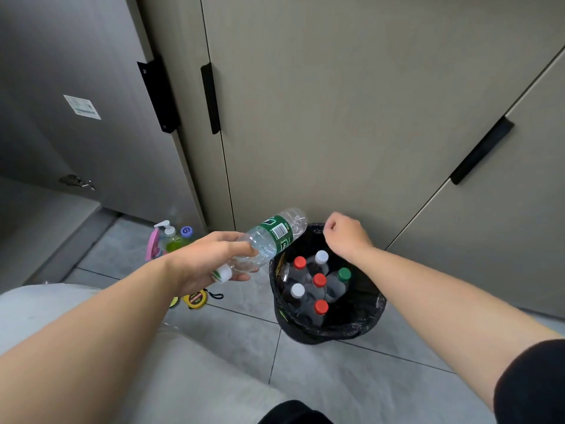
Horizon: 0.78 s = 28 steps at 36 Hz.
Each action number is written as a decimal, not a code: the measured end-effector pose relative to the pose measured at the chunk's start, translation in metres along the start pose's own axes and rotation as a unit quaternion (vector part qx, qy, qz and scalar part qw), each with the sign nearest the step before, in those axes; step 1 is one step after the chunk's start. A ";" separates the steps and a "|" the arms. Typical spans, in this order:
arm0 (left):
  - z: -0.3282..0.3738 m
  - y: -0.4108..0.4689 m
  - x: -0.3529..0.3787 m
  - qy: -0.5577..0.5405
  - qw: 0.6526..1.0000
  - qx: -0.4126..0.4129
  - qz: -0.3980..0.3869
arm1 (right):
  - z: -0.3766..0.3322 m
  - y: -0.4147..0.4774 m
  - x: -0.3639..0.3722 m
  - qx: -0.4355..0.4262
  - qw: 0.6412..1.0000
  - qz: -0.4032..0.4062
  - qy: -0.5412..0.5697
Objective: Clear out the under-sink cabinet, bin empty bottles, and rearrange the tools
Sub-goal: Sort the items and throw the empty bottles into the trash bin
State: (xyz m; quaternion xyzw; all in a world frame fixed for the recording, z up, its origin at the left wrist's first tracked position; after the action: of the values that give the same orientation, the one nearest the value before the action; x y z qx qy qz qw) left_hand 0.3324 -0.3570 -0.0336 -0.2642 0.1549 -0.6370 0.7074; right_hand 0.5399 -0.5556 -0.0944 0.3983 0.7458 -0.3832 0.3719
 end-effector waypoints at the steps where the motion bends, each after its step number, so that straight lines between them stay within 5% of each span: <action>1: 0.000 0.000 0.001 -0.006 1.000 0.007 0.007 | -0.009 -0.001 -0.006 -0.011 0.999 -0.002 0.046; 5: 0.001 0.001 0.000 -0.031 0.998 0.041 0.040 | -0.046 -0.018 -0.010 -0.028 0.956 -0.137 0.258; 10: -0.001 0.000 -0.014 0.011 0.991 0.072 0.110 | -0.088 -0.045 -0.002 -0.076 0.867 -0.341 0.354; 15: -0.001 -0.009 -0.018 0.090 0.987 0.083 0.101 | -0.111 -0.062 0.013 -0.075 0.803 -0.407 0.428; 22: 0.001 -0.005 0.000 0.142 0.988 0.054 0.001 | -0.090 -0.052 -0.017 -0.091 0.867 -0.370 0.321; 28: 0.004 0.003 0.007 0.219 0.974 0.046 0.031 | -0.025 -0.034 -0.069 -0.001 0.932 -0.325 0.160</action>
State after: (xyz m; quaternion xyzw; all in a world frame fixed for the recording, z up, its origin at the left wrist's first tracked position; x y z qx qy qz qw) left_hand 0.3376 -0.3629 -0.0314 -0.0805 0.2844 -0.6638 0.6870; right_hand 0.5315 -0.5683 -0.0148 0.1899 0.8844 -0.4136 0.1038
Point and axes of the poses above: each hand's wrist, its own y-axis towards the middle knuckle, its own x-axis out of the palm, z = x × y, the point moved 2 cm from there along y, towards the middle knuckle, and after that the axes turned 5 degrees about -z, right-handed, at the moved point
